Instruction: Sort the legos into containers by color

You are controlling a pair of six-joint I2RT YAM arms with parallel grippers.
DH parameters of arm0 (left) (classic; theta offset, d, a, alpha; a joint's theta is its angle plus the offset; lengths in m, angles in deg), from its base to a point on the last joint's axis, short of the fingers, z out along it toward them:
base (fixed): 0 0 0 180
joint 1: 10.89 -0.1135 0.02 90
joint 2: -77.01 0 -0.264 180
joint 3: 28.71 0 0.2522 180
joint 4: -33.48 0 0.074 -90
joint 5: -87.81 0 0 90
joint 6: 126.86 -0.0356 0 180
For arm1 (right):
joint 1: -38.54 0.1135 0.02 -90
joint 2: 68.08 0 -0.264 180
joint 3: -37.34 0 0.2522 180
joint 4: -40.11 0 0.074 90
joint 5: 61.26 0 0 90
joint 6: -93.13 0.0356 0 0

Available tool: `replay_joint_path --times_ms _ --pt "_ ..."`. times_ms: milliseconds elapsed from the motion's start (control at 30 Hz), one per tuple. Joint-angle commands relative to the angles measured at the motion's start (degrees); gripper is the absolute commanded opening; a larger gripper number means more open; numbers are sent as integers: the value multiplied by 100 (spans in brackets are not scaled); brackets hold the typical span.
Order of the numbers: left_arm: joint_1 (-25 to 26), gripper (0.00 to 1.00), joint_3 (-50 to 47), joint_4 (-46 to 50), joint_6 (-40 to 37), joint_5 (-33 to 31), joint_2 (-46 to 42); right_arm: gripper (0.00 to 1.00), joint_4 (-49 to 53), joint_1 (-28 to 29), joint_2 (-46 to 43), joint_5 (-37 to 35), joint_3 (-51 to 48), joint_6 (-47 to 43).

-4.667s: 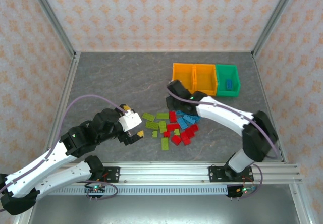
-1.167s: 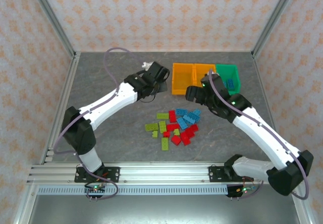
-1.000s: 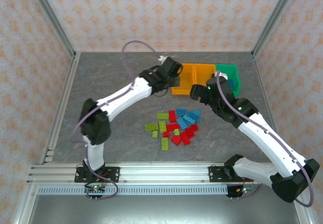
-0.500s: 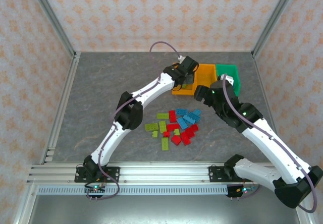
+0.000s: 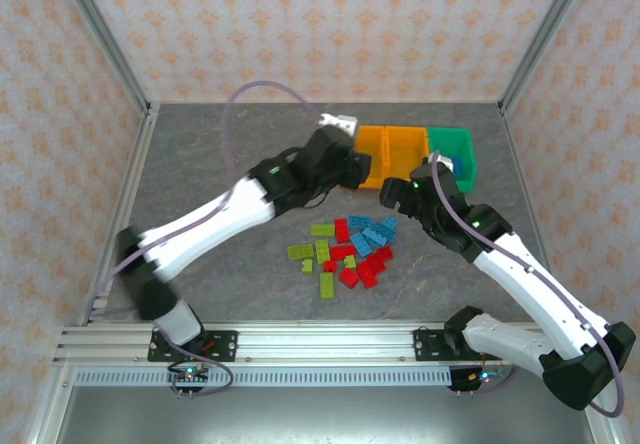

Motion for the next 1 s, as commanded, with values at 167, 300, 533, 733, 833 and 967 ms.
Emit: replay_joint_path --times_ms 167,300,533,733,833,967 --pt "282 54 -1711 1220 -1651 3 -2658 89 109 222 1611 1040 208 -568" --pt "277 56 -2322 1759 -2609 -177 -3521 84 1 507 2283 1144 501 -627" --pt "231 64 -3766 961 -4267 -216 -4382 72 89 651 3209 852 1057 -693" --pt "231 79 -4225 1071 -4467 164 -4522 60 177 810 3918 1057 1473 -820" --pt "230 83 -4302 1071 -4507 191 -4568 57 31 853 4177 1337 1553 -712" --pt "221 86 -4344 1027 -4556 79 -4612 55 160 966 4565 1094 1696 -626"
